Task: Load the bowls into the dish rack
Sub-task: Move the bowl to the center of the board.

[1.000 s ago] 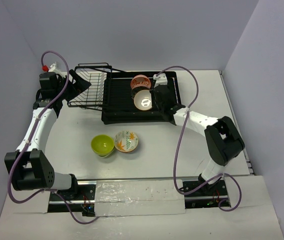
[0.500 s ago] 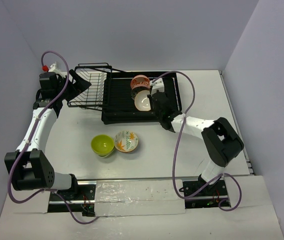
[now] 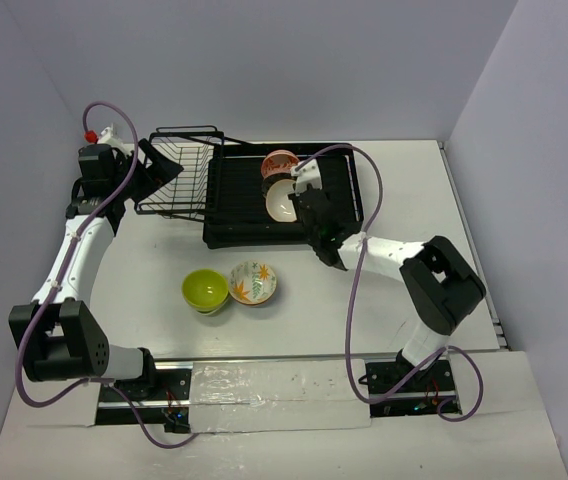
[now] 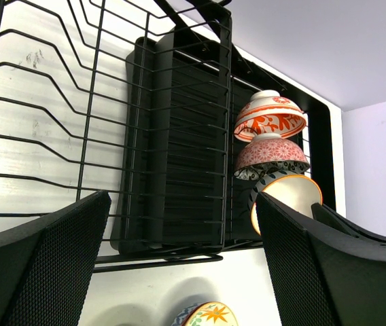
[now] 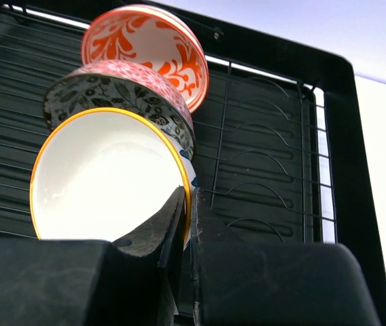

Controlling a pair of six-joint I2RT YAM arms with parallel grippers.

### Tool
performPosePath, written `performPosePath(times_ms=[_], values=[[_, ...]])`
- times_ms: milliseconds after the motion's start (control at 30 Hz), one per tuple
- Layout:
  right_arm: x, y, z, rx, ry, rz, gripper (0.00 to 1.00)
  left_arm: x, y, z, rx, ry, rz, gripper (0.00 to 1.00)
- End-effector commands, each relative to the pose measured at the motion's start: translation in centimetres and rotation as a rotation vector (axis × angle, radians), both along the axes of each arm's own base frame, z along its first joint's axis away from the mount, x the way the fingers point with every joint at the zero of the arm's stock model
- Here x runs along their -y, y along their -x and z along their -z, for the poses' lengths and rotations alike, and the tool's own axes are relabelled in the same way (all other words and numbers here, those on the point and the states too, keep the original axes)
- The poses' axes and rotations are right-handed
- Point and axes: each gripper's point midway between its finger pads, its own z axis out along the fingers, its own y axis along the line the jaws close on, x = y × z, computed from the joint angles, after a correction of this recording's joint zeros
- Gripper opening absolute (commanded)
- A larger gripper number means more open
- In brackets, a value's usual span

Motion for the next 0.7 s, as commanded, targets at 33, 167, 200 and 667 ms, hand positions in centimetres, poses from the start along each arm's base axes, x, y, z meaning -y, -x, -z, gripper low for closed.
performPosePath(times_ms=[33, 167, 200, 667], values=[[-1.6, -0.1, -3.8, 0.129, -0.057, 0.004, 0.00, -0.2, 0.0, -2.6, 0.089, -0.008, -0.006, 0.93], [-1.8, 0.2, -4.6, 0.164, -0.077, 0.001, 0.00, 0.0, -0.3, -2.1, 0.072, 0.004, 0.005, 0.93], [-1.9, 0.1, -4.7, 0.167, -0.075, -0.003, 0.00, 0.1, -0.3, -2.0, 0.070, 0.003, 0.012, 0.93], [-2.0, 0.5, -4.3, 0.175, -0.073, -0.002, 0.00, -0.1, 0.1, -3.0, 0.094, -0.006, 0.002, 0.93]])
